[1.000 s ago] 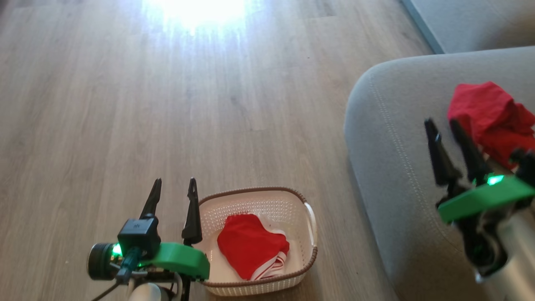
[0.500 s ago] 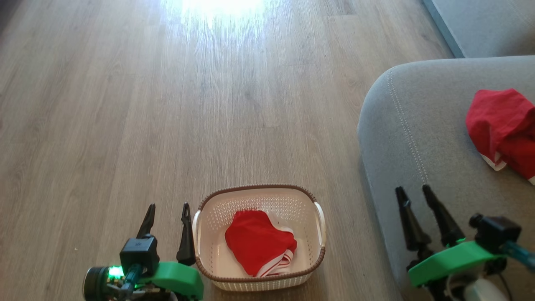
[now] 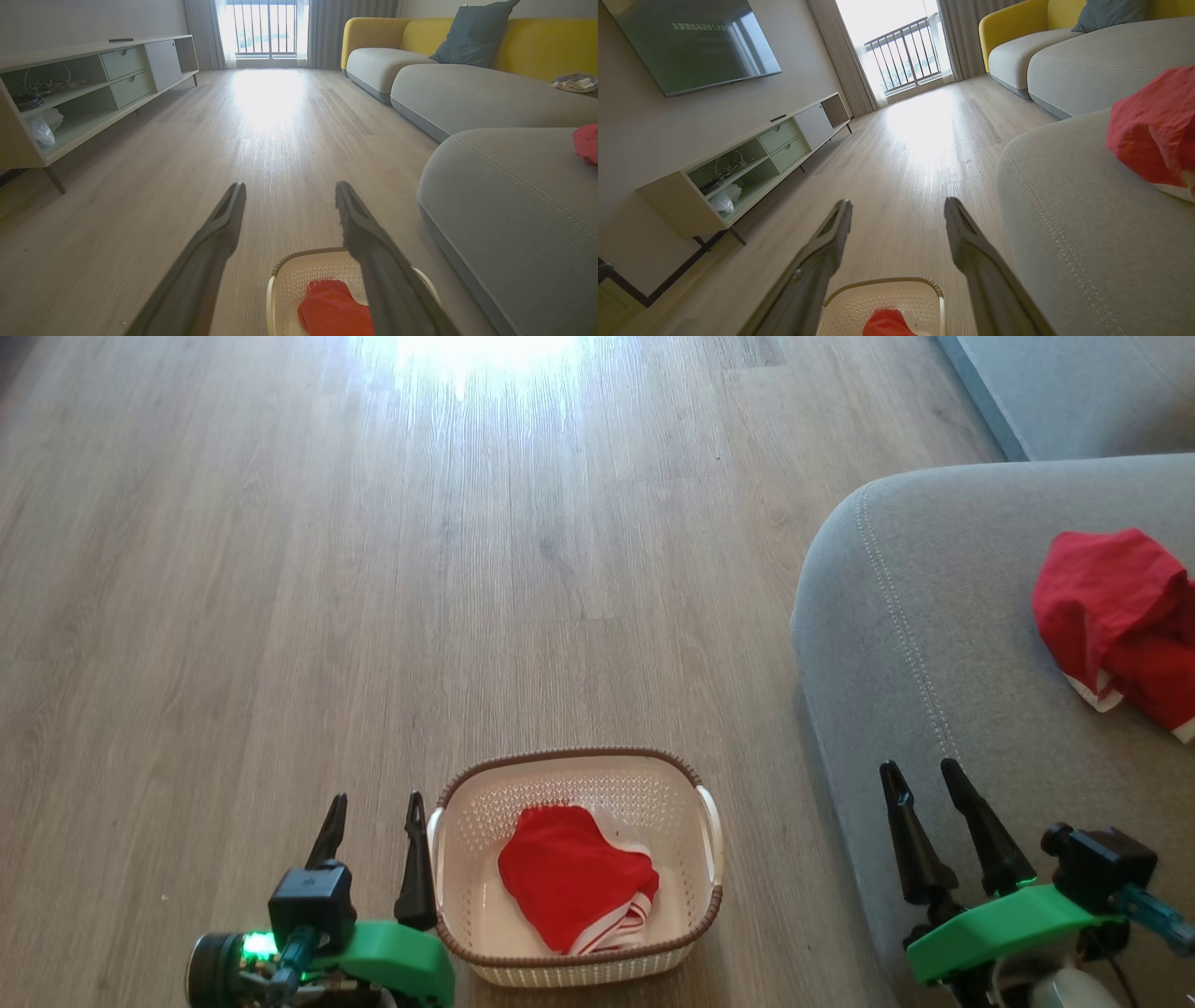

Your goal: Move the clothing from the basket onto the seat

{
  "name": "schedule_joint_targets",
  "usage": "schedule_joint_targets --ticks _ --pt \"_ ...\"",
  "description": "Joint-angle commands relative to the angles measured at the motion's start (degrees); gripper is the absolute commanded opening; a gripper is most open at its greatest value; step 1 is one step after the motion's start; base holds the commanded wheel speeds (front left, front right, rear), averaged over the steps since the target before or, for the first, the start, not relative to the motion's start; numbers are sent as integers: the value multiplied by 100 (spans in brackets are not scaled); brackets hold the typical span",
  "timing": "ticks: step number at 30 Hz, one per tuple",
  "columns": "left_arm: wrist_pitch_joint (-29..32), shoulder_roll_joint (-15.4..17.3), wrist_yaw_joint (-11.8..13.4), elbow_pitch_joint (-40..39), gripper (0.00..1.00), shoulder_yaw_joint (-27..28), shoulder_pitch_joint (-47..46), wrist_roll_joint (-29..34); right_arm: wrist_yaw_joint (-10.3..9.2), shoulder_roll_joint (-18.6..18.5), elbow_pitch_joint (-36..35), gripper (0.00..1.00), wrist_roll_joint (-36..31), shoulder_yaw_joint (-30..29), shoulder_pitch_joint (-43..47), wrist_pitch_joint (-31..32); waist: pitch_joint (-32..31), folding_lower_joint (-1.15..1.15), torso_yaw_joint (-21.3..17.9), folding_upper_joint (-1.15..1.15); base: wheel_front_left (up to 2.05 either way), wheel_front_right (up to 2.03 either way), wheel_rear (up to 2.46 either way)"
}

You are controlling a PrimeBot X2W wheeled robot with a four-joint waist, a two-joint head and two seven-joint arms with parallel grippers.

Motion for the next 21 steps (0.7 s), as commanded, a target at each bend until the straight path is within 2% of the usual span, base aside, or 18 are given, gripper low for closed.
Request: schedule_joint_targets --ticks 1,21 --pt "-28 -8 29 -147 100 155 -187 -21 -1 -12 -174 100 -33 87 -118 -53 -4 0 3 0 0 0 0" --pt "-28 -8 -26 -85 100 75 -235 -64 -1 -9 -112 100 -35 -20 -157 -53 13 0 -14 0 0 0 0"
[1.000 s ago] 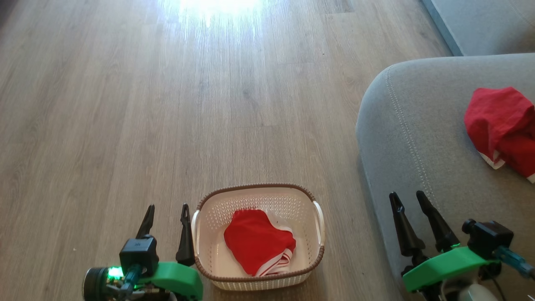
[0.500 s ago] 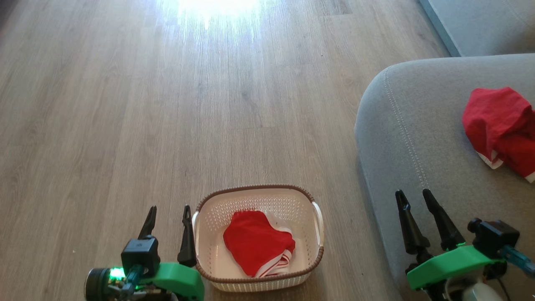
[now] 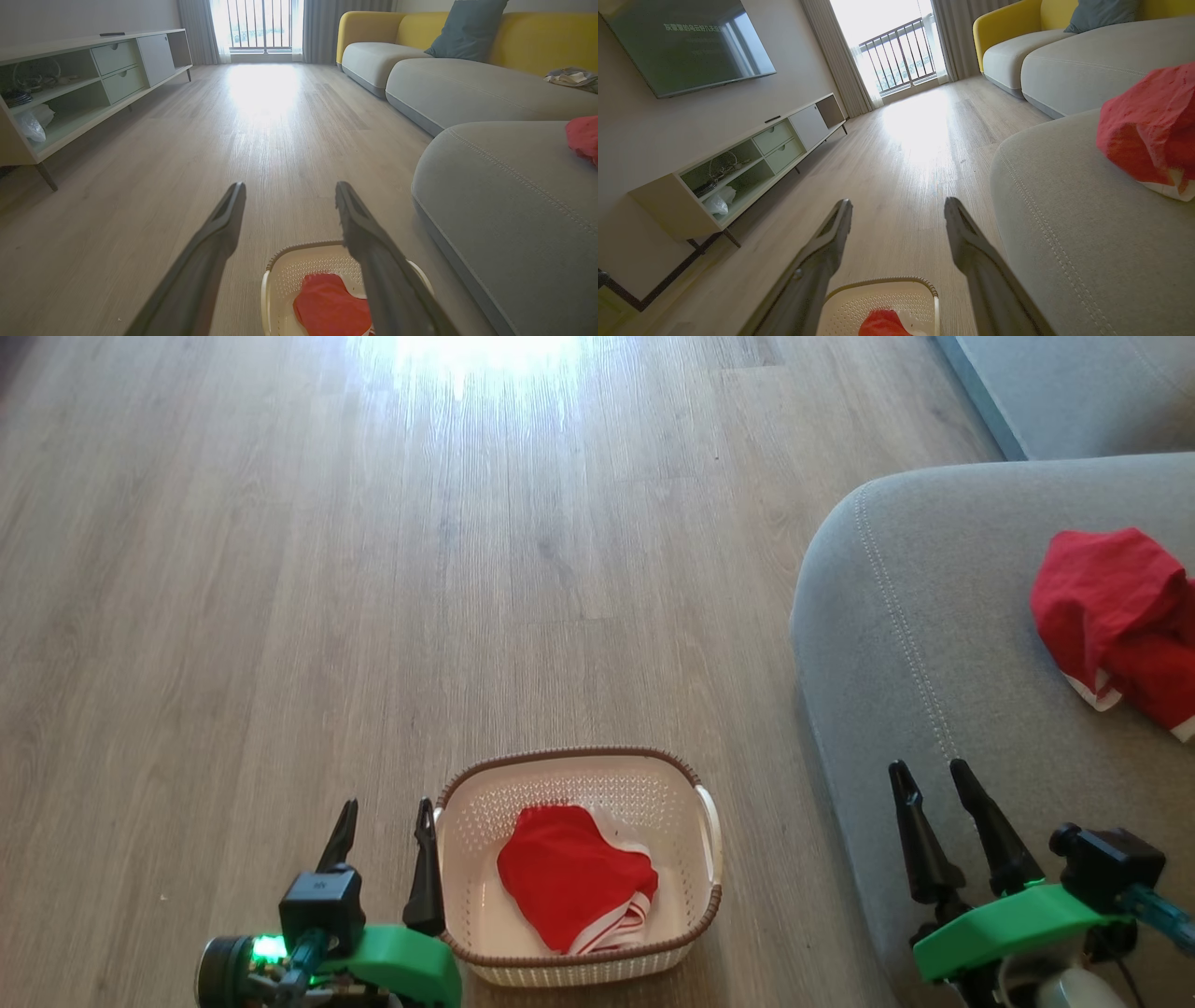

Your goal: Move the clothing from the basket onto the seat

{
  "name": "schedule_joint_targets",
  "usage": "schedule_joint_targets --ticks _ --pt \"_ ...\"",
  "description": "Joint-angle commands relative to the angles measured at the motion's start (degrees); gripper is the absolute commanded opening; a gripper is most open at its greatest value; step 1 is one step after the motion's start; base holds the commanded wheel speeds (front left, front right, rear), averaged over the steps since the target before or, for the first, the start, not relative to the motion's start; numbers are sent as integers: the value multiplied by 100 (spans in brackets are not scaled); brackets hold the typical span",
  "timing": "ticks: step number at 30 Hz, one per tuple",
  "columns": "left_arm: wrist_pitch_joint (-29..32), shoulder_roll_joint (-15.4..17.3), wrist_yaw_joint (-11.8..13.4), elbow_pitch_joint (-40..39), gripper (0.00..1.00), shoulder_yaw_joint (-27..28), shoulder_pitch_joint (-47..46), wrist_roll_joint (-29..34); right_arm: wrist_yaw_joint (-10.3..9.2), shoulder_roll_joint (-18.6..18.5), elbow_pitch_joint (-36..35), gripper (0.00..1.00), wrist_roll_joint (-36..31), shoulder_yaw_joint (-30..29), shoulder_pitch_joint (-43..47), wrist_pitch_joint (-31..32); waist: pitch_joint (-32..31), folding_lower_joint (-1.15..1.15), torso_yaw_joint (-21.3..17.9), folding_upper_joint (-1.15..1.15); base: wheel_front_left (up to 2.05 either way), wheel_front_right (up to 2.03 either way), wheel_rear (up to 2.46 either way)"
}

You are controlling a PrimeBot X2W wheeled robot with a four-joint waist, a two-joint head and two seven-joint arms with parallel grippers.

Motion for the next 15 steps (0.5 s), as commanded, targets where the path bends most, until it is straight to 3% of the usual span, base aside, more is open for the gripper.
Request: schedule_joint_targets --ticks 1,15 --pt "-28 -8 -11 -166 100 175 -235 -33 0 -9 -156 100 -34 69 -161 -53 3 0 -3 0 0 0 0" --pt "-28 -8 -31 -158 100 154 -262 -54 0 18 -163 100 69 25 -181 -53 74 0 -44 0 0 0 0"
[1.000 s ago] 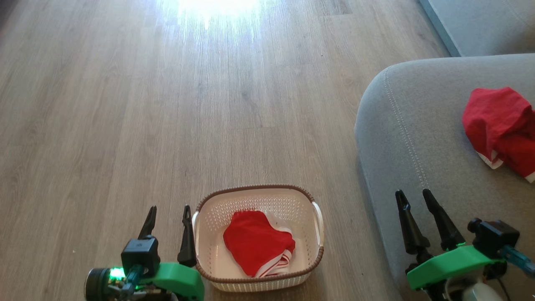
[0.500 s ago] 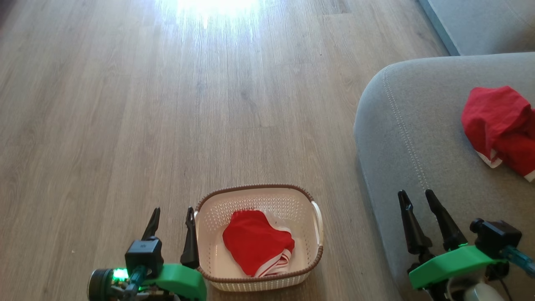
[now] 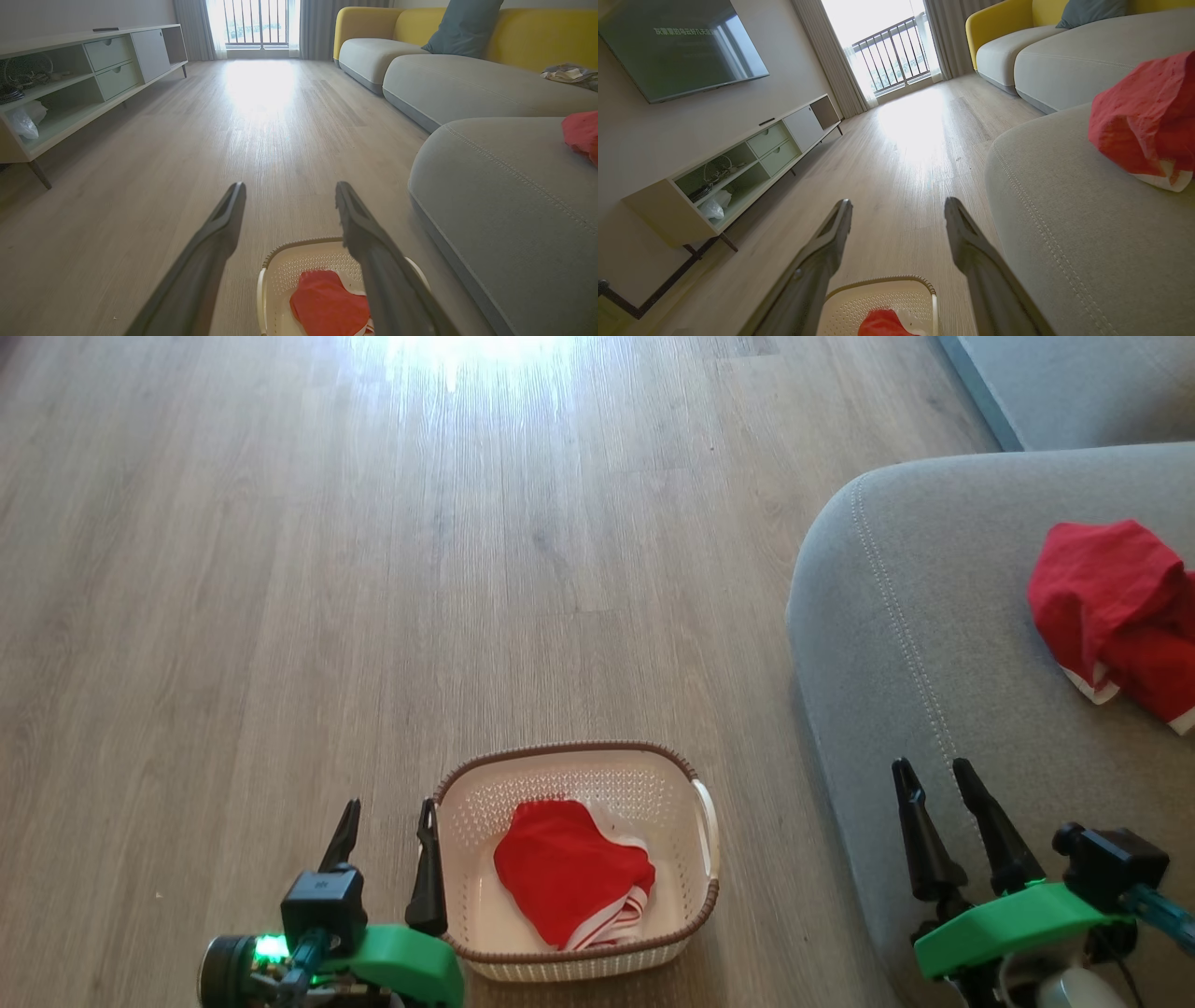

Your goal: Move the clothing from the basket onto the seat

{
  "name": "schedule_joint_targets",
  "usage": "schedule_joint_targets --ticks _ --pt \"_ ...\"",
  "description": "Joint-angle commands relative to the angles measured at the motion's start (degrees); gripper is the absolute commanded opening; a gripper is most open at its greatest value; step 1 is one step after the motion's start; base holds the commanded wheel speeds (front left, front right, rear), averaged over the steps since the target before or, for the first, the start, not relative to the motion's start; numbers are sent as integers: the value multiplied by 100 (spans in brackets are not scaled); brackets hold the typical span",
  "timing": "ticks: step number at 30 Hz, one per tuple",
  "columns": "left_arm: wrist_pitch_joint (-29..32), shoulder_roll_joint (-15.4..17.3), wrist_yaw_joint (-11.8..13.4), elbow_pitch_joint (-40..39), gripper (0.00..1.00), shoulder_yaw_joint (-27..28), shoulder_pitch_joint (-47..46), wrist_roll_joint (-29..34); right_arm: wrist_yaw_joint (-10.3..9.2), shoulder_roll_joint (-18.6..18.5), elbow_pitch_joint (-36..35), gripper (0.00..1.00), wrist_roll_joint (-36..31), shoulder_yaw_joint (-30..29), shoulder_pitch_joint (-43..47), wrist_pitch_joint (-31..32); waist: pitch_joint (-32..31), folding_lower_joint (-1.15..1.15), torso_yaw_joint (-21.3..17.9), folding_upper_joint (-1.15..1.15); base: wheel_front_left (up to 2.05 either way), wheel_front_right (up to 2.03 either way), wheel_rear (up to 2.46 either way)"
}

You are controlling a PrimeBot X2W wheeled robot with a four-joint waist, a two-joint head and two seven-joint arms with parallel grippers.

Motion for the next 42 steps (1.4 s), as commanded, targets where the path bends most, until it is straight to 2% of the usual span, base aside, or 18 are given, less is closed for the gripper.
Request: schedule_joint_targets --ticks 1,13,21,26,32,42 --pt "-28 -8 -31 -162 100 167 -252 -48 -1 -40 -173 100 33 79 -177 -53 13 0 -1 0 0 0 0" --pt "-28 -8 -86 -74 100 43 -331 -13 -1 -64 -135 100 51 116 -195 -53 416 0 -170 0 0 0 0" --pt "-28 -8 -336 224 100 -261 -940 237 -1 -94 -199 100 48 129 -462 -53 1713 0 -538 0 0 0 0" --pt "-28 -8 -534 996 100 -427 -1643 409 -1 -49 -268 100 60 145 -669 -53 2608 0 -785 0 0 0 0" --pt "-28 -3 -813 2615 100 -727 -2901 732 -1 -19 -304 100 37 262 -893 -53 3500 0 -1016 0 0 0 0" --pt "28 72 -957 4550 100 -965 -4678 1083 -1 199 -475 100 154 491 -1212 -53 4446 0 -1501 0 0 0 0"
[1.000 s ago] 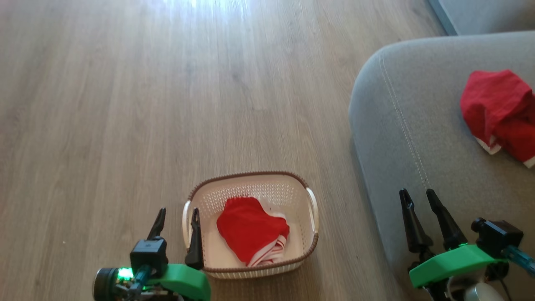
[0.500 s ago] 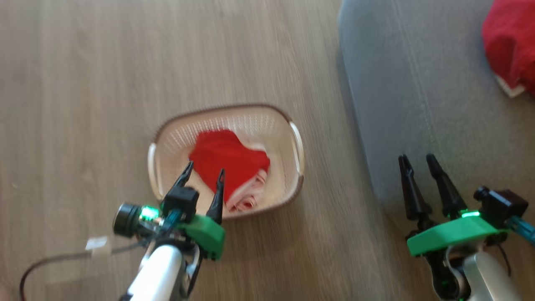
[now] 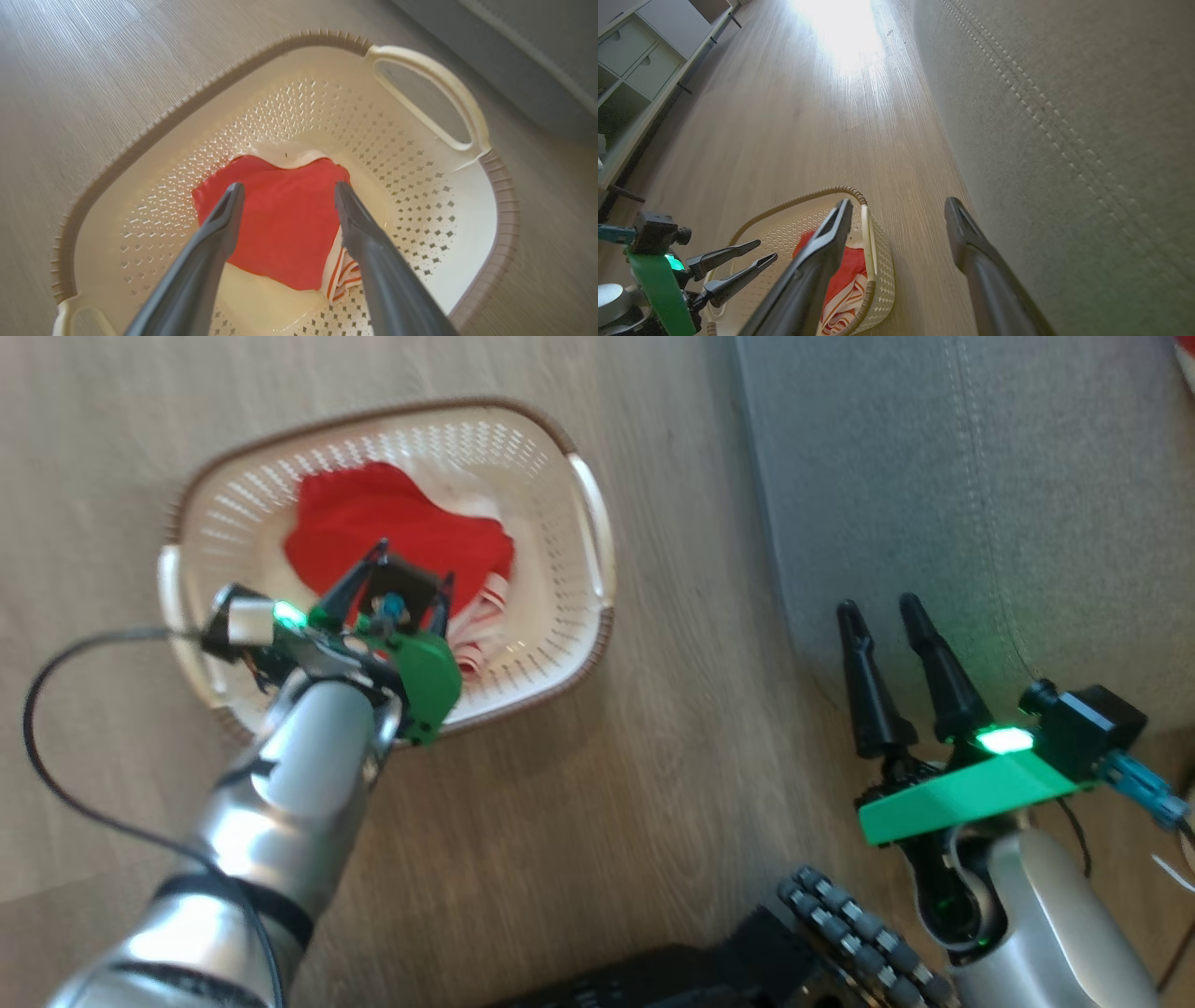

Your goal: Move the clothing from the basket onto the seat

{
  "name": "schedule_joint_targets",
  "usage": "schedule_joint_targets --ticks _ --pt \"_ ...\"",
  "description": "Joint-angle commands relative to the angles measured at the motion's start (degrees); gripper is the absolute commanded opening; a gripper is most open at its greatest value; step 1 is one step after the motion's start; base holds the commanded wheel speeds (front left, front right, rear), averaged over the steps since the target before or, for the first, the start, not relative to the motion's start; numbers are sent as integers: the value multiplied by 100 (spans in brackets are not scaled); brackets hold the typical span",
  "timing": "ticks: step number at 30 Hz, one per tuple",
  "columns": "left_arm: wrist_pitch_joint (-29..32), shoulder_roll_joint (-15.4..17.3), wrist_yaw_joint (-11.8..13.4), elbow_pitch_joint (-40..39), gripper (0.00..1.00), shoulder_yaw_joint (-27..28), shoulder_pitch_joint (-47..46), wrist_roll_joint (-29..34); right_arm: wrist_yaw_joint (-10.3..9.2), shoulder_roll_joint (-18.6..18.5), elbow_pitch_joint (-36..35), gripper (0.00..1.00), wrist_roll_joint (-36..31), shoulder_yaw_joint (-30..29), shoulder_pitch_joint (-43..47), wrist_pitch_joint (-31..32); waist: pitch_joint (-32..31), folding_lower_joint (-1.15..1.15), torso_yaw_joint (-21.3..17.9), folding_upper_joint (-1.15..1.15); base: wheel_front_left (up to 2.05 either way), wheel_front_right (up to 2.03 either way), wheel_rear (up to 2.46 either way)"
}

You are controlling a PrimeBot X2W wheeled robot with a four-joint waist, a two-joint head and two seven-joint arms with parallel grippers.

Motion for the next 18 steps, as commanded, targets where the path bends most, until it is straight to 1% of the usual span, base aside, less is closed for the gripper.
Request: schedule_joint_targets --ticks 1,4,7,9,13,15,17,18 --pt "27 96 -20 -4 100 71 -72 70 -1 -9 -153 100 20 132 80 -53 413 -2 -359 1 0 0 0" --pt "248 160 -98 554 100 1 -566 139 -1 69 -153 100 41 245 -25 -53 677 -2 -559 1 0 0 0" --pt "210 267 -58 885 100 -106 -946 261 -1 156 -191 100 93 356 -114 -53 913 -2 -756 1 0 0 0" --pt "315 339 -63 1137 100 -127 -1118 277 -1 194 -240 100 90 464 -183 -53 1064 -2 -899 1 0 0 0" --pt "575 598 12 1434 100 -203 -1446 349 -1 311 -330 100 128 673 -228 -54 1346 -2 -1191 1 0 0 0" --pt "717 660 12 1496 100 -282 -1532 410 -1 352 -361 100 131 687 -179 -54 1406 -2 -1210 1 0 0 0" --pt "889 755 181 1539 100 -329 -1631 472 -1 388 -399 100 175 700 -126 -54 1475 -2 -1212 1 0 0 0" --pt "996 795 228 1557 100 -383 -1670 526 -1 404 -429 100 224 702 -107 -54 1504 -2 -1216 1 0 0 0"
